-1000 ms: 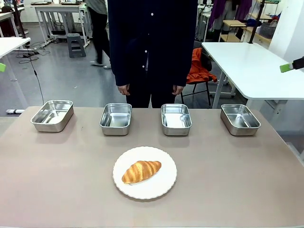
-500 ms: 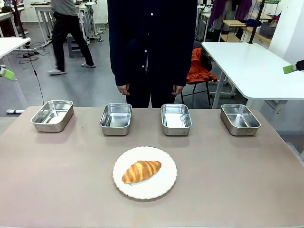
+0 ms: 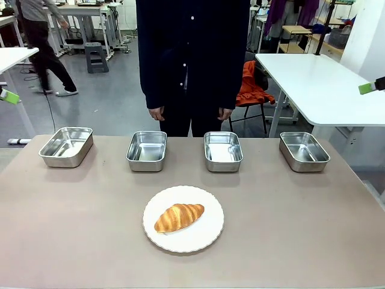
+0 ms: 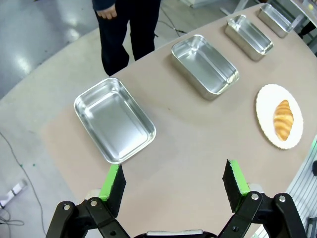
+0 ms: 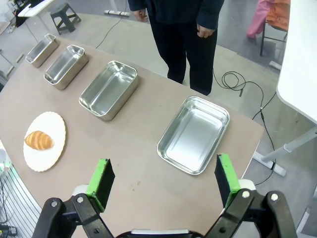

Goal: Place the bread in the container.
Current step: Place the Butter Roll into the Airtight Container indicated by the human.

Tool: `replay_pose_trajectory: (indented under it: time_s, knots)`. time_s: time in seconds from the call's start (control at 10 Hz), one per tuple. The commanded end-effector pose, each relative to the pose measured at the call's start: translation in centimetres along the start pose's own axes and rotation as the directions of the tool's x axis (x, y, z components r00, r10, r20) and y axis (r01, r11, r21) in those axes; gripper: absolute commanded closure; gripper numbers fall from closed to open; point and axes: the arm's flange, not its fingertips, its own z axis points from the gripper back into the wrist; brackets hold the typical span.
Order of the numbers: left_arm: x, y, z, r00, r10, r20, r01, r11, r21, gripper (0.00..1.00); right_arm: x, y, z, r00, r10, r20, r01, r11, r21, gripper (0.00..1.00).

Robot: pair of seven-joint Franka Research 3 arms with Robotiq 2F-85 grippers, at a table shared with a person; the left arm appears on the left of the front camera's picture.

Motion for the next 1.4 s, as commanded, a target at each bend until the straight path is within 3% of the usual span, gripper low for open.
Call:
replay_pose_trajectory:
  time_s: [0.0, 1.3]
  knots:
    - [0.13, -0.05, 0.09, 1.000, 0.002, 0.009, -0.002, 1.000, 0.004, 0.00, -0.02, -0.06, 0.01, 1.000, -0.005, 0.010, 0.005, 1.000, 0.006, 0.00]
    - [0.13, -0.05, 0.09, 1.000, 0.002, 0.009, -0.002, 1.000, 0.004, 0.00, -0.02, -0.06, 0.01, 1.000, -0.005, 0.010, 0.005, 1.000, 0.006, 0.00]
